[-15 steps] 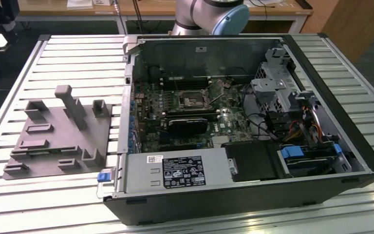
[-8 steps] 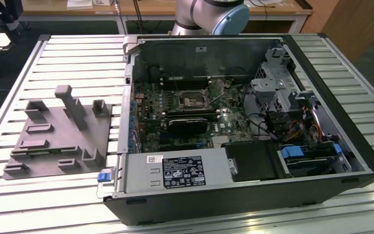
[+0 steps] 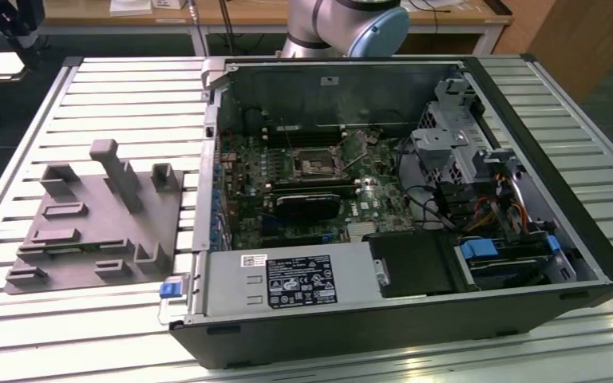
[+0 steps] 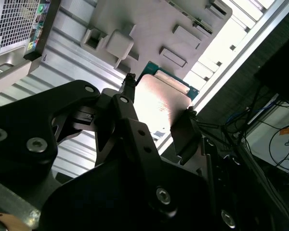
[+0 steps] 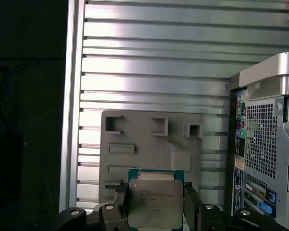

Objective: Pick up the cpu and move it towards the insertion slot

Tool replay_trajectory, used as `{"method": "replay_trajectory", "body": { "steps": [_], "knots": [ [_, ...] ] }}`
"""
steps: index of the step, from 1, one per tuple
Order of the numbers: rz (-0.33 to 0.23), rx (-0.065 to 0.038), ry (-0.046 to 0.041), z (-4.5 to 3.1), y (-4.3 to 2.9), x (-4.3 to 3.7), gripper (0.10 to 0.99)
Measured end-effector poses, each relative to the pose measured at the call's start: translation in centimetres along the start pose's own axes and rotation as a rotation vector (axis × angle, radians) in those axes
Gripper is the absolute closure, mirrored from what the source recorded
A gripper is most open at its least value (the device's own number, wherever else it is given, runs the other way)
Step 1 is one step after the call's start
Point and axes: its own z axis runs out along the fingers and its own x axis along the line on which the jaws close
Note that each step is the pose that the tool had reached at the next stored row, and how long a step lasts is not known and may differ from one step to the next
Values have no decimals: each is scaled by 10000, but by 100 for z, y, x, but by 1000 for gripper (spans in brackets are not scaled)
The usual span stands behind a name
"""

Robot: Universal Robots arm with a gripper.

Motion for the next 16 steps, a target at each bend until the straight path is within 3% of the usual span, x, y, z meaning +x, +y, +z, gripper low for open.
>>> {"method": "replay_trajectory", "body": {
  "steps": [9,16],
  "knots": [
    [1,-1,7,-7,8,-93,541],
    [1,-1,17,-8,13,-257,541]
  ]
}}
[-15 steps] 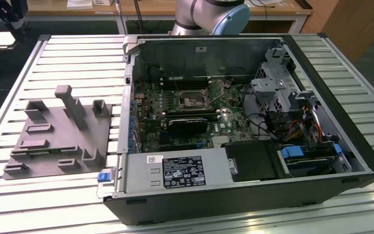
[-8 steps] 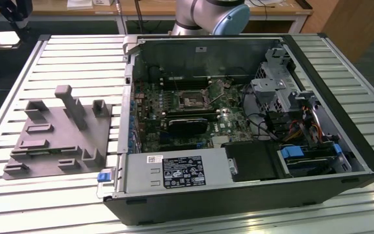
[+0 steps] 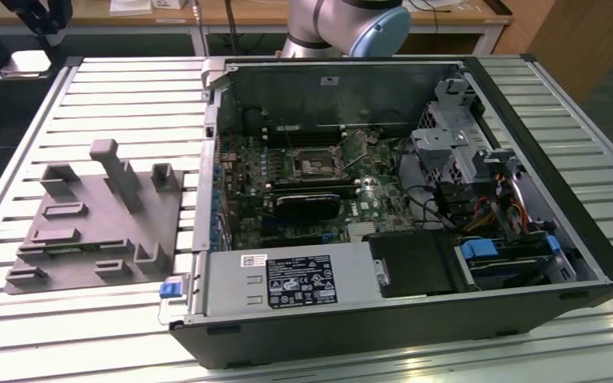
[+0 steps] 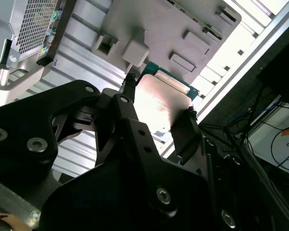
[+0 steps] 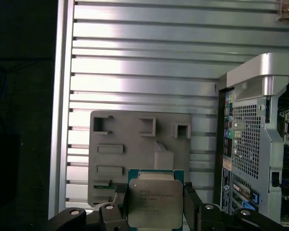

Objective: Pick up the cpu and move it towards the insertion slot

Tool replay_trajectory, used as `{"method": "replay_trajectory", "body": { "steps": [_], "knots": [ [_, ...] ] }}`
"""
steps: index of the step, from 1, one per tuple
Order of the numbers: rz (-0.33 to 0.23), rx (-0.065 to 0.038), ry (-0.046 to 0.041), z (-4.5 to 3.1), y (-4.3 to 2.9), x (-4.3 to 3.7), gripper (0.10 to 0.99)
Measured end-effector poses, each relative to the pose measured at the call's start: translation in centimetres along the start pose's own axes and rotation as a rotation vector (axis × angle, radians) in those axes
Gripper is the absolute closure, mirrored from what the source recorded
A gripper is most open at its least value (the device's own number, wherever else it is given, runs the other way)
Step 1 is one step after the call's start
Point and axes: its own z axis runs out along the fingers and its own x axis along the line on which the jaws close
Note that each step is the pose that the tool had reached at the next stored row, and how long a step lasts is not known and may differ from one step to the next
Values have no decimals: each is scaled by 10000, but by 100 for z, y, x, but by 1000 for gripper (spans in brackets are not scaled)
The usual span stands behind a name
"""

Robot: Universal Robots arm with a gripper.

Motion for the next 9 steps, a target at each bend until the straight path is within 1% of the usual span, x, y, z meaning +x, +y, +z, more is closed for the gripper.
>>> {"method": "replay_trajectory", "body": {
  "steps": [3,9],
  "knots": [
    [1,0,6,-1,1,-88,541],
    [0,0,23,-2,-2,-299,541]
  ]
}}
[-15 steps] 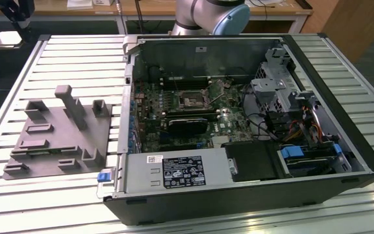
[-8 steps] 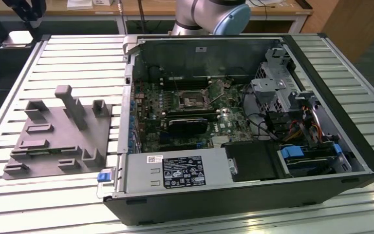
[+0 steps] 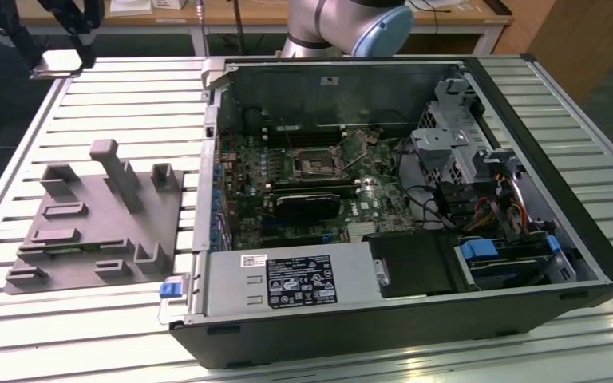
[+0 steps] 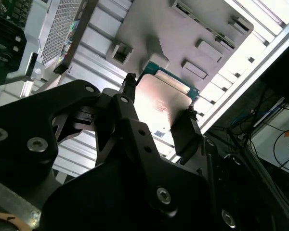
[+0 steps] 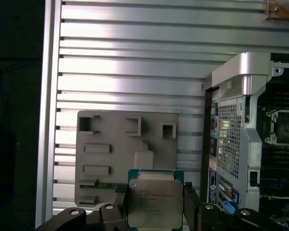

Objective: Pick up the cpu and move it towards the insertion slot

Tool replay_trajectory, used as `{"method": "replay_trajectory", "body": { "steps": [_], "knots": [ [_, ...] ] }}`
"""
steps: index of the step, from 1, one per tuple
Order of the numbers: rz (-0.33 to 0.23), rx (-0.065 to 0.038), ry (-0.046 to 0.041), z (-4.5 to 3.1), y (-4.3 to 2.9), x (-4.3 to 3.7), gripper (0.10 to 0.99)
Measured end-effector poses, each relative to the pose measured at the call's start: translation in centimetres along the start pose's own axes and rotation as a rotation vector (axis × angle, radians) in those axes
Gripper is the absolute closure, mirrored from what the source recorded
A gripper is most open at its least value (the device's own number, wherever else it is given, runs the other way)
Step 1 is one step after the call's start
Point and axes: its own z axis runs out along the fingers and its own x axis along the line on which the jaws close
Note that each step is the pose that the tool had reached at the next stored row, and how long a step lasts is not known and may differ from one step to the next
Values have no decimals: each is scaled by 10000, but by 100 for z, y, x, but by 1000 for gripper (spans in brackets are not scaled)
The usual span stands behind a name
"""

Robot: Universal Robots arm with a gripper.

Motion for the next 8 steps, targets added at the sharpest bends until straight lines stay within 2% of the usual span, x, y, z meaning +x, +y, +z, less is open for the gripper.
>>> {"method": "replay_trajectory", "body": {
  "steps": [8],
  "knots": [
    [0,-1,18,-1,4,-222,541]
  ]
}}
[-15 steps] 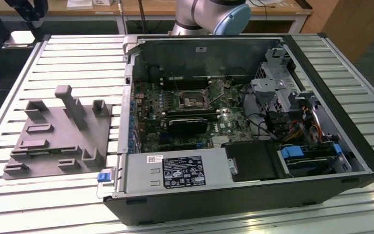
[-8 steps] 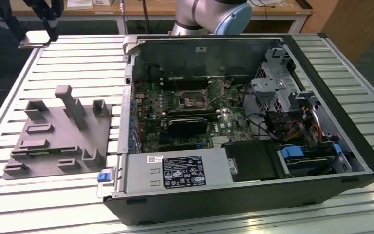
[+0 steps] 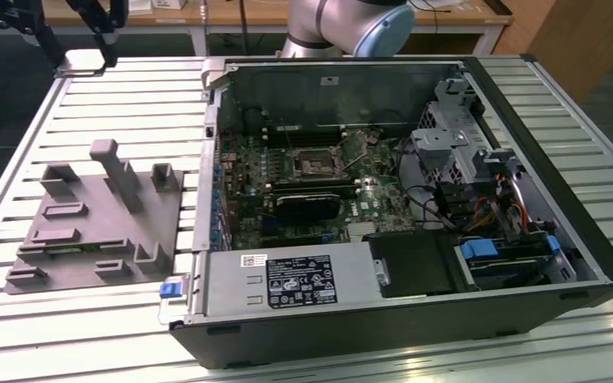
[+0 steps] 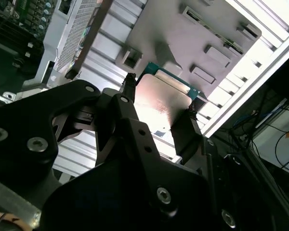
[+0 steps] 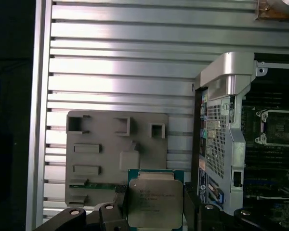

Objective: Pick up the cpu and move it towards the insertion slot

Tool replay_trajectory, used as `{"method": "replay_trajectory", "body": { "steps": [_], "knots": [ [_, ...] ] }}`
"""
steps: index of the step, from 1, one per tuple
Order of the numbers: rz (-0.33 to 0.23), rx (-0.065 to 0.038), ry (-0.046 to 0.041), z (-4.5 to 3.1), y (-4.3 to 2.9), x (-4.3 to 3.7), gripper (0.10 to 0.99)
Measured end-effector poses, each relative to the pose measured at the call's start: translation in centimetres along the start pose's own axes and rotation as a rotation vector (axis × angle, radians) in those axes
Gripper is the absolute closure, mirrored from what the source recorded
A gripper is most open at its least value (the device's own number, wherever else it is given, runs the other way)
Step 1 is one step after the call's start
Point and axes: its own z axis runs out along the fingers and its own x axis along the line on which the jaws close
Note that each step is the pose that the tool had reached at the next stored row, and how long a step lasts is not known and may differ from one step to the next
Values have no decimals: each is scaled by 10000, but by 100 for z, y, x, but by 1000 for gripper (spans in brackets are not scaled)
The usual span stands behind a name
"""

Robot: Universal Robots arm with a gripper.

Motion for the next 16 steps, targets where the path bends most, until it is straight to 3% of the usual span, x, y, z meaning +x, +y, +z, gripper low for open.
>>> {"method": "replay_trajectory", "body": {
  "steps": [12,16],
  "knots": [
    [0,-2,18,-1,14,-275,541],
    [1,0,28,-3,14,-404,541]
  ]
}}
